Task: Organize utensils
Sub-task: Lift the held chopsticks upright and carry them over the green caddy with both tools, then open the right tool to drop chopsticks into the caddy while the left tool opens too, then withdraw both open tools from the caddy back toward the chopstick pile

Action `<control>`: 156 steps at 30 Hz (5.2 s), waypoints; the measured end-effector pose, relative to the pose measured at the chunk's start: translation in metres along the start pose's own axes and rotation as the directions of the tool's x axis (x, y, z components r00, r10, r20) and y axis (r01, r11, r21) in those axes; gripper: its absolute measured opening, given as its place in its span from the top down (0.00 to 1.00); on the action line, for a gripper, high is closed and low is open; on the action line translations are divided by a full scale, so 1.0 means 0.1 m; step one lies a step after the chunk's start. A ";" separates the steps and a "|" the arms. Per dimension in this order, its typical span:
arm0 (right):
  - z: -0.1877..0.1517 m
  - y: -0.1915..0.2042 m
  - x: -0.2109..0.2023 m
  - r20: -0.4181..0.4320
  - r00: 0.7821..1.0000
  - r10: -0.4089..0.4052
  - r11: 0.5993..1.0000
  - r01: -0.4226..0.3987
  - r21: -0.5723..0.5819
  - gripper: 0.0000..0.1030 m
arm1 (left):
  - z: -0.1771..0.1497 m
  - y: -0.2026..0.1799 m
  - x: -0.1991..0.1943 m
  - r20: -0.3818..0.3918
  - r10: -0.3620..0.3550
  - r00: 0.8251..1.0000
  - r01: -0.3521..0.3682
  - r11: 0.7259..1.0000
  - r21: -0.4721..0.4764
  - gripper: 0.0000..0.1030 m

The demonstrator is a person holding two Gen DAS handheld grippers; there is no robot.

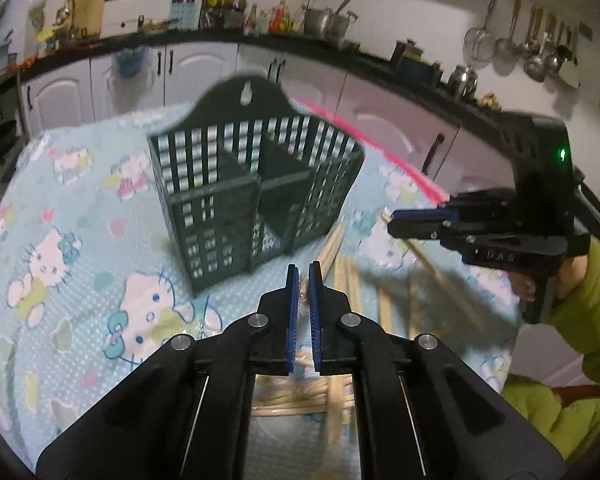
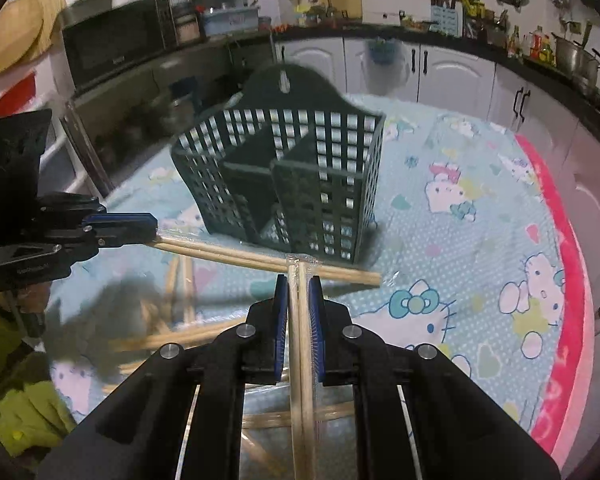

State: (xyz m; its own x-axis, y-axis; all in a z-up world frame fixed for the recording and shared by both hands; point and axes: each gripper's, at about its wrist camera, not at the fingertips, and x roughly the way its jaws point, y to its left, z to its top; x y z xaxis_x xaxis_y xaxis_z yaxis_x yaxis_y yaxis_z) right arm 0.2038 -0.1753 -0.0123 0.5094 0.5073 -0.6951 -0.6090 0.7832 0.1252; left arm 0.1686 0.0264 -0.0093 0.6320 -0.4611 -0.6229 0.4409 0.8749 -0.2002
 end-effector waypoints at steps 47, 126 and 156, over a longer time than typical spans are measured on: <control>1.51 -0.03 -1.22 0.595 0.799 -0.090 0.995 0.042 0.093 0.90 | 1.66 -0.44 -1.03 0.315 0.134 0.940 -0.159 0.986 0.053 1.00; 0.34 0.25 -0.99 0.363 0.915 -0.177 0.984 0.151 0.099 0.30 | 0.27 -0.02 -1.09 0.281 0.225 0.933 -0.147 0.951 -0.270 0.10; -0.29 0.33 -0.80 0.207 0.954 -0.217 0.974 0.196 0.117 0.30 | -0.37 0.02 -0.85 0.134 0.229 0.964 -0.177 0.932 -0.317 0.10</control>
State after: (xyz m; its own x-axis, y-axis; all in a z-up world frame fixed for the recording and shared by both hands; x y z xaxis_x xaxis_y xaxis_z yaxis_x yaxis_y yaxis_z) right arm 0.1251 -0.2004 0.0263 0.7442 0.3884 -0.5434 -0.4219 0.9041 0.0683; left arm 0.0920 0.0731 0.0150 0.7957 -0.2643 -0.5449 0.0972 0.9438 -0.3158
